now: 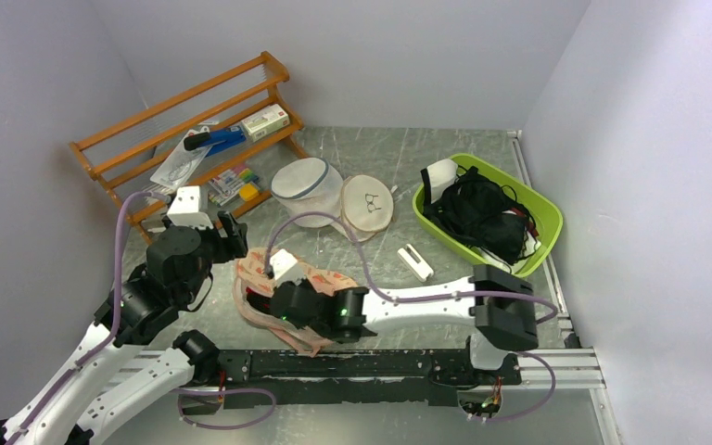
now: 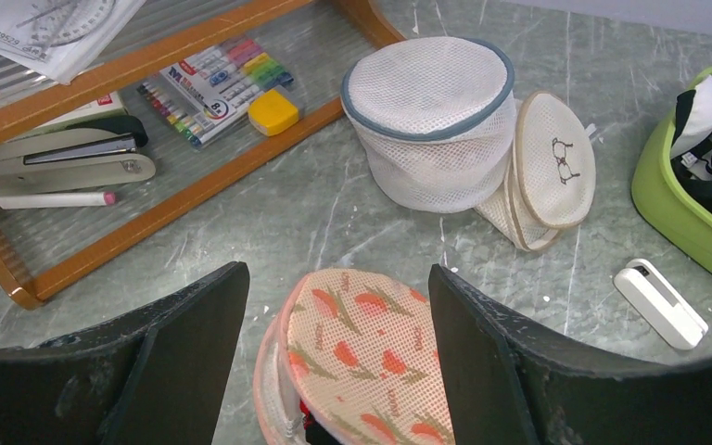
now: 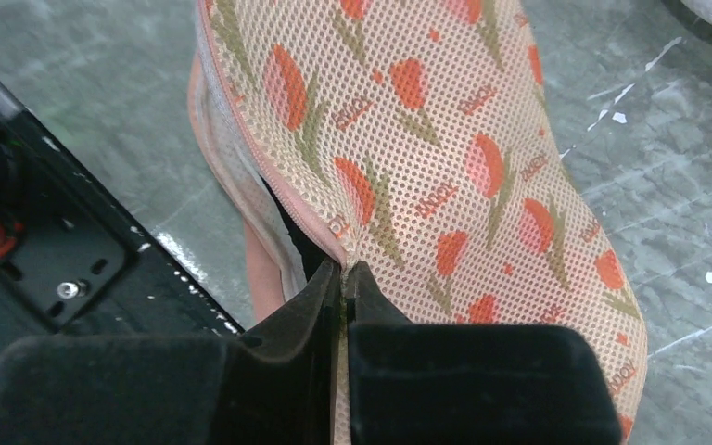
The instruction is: Unzip the laundry bag and remove the bra
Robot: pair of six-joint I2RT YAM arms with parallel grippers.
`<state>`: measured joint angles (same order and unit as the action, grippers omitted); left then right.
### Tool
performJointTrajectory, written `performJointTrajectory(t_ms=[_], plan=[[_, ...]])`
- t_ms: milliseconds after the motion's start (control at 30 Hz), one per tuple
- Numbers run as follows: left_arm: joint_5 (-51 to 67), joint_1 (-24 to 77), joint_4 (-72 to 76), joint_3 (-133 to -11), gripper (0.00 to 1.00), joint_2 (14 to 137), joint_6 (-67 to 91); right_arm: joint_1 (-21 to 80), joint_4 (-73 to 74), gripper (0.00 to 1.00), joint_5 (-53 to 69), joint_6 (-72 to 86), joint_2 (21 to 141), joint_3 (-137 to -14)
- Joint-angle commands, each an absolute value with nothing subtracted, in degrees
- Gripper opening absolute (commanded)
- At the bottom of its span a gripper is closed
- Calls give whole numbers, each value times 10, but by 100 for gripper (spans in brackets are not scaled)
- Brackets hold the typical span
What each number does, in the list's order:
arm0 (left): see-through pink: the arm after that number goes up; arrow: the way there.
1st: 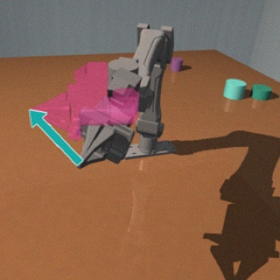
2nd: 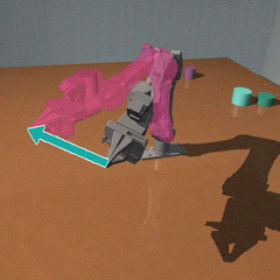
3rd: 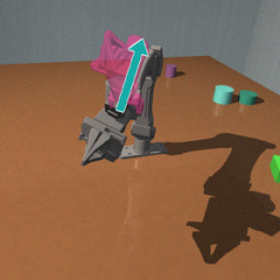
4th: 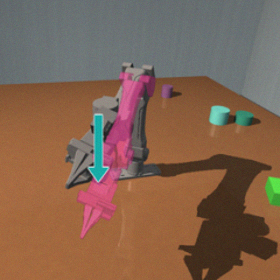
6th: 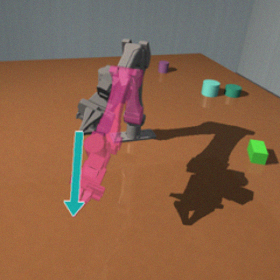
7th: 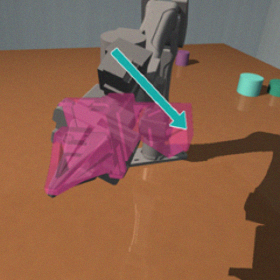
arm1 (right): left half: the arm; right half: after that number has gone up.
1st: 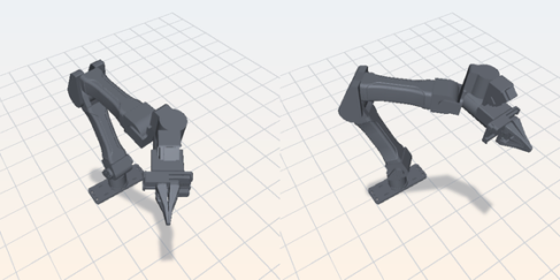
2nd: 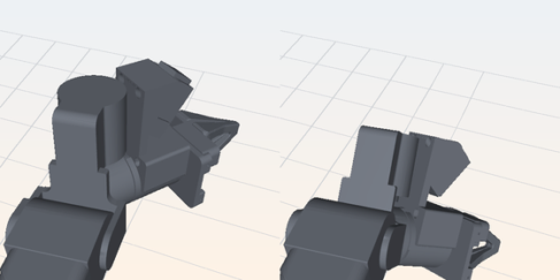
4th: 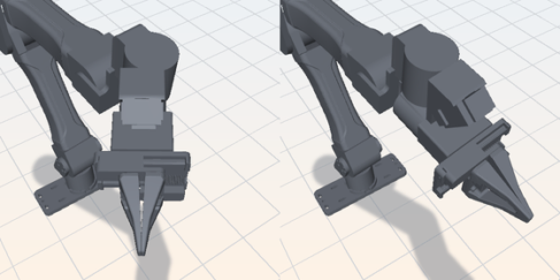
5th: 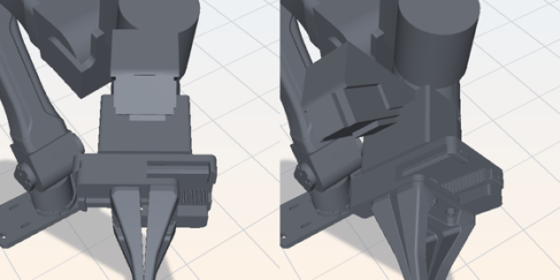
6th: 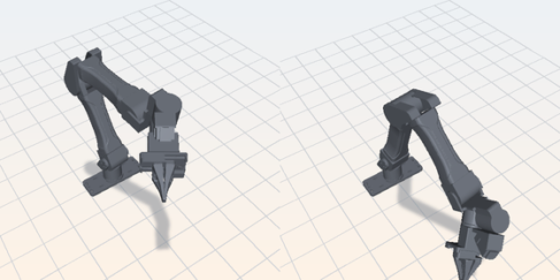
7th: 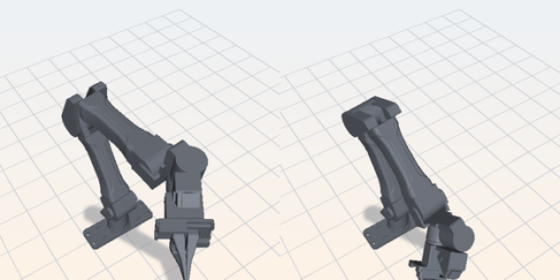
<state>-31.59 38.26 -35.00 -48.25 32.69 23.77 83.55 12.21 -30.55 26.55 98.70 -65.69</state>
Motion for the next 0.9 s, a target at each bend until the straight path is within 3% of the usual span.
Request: performJointTrajectory(t_ms=[0, 233, 433, 867], plan=[[-330, 379, -339, -479, 82, 324, 239, 797, 75, 0, -224, 308, 915, -614], [-328, 379, -339, -479, 82, 328, 239, 639, -39, 0, 21, 406, 811, -485], [-323, 380, -336, -478, 82, 332, 237, 523, -110, 0, 158, 471, 756, -414], [-319, 380, -336, -477, 82, 334, 237, 310, -61, 0, 275, 503, 735, -360]])
